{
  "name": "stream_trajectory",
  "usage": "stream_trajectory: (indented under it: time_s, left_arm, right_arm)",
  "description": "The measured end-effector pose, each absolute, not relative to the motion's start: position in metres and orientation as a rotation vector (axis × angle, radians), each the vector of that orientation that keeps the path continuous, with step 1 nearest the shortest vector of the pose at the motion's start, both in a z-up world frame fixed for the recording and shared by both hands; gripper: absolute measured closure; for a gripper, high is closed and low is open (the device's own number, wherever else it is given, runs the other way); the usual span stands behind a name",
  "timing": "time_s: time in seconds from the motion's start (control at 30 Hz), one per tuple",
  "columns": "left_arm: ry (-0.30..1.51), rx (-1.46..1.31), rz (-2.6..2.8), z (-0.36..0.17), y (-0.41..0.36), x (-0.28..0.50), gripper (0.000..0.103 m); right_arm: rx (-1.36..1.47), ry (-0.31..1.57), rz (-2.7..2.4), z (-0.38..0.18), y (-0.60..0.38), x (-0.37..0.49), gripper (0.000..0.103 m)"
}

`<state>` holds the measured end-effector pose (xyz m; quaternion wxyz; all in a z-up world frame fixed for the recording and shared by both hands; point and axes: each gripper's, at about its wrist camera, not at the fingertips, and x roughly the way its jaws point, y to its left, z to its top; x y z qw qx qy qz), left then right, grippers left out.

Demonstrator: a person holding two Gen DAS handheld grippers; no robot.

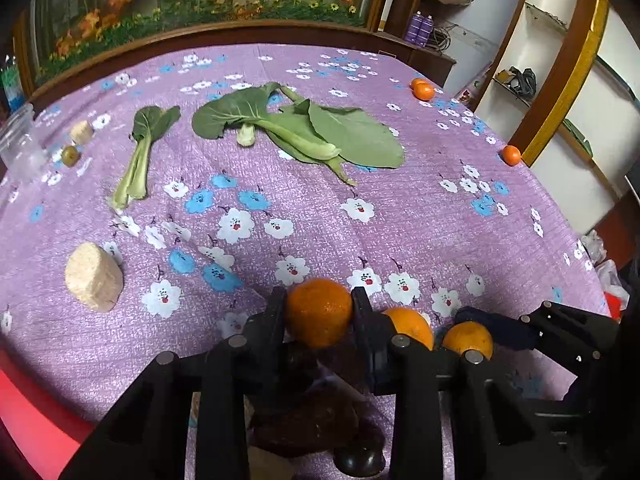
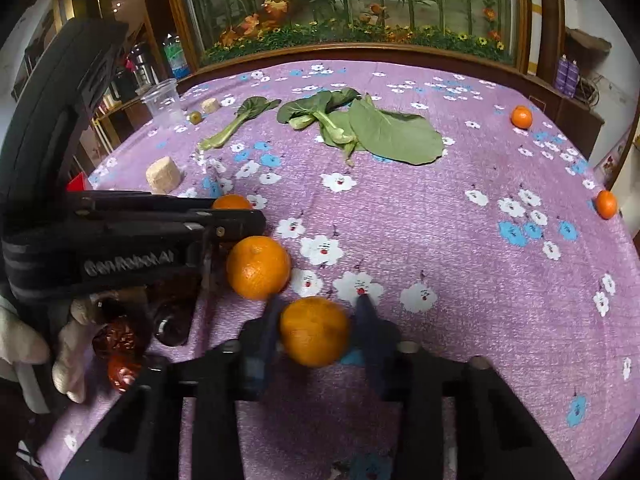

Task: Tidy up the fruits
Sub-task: 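Grasp an orange with the left tool while the right tool grasps another orange, then carry both oranges over the red tray and open both tools to drop them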

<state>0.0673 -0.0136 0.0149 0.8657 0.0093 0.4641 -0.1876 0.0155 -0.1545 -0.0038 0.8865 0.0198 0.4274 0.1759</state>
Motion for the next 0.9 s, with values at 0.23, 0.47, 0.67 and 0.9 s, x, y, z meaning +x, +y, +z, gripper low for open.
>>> stream_trajectory:
  time_s: [0.23,0.47,0.67,0.9]
  left_arm:
    - [0.915,-0.108,-0.353,0.039,0.021,0.041,0.073]
    - [0.820,-0.254,-0.286,0.075,0.076,-0.013,0.072]
    - [0.753,-0.340,-0.151,0.083,0.138,-0.058,0.072]
    - [0.723,-0.358,0.048,0.069,0.199,-0.094,0.072]
  right_arm:
    - [0.096,0.870,0.359,0.012,-0.165,0.001,0.068]
    - [0.080,0.826,0.403,0.040,-0.147,-0.029,0.068]
    - [0.025,0.808,0.485,0.052,-0.104,-0.050,0.068]
    - [-0.018,0.827,0.639,0.056,-0.033,-0.066,0.068]
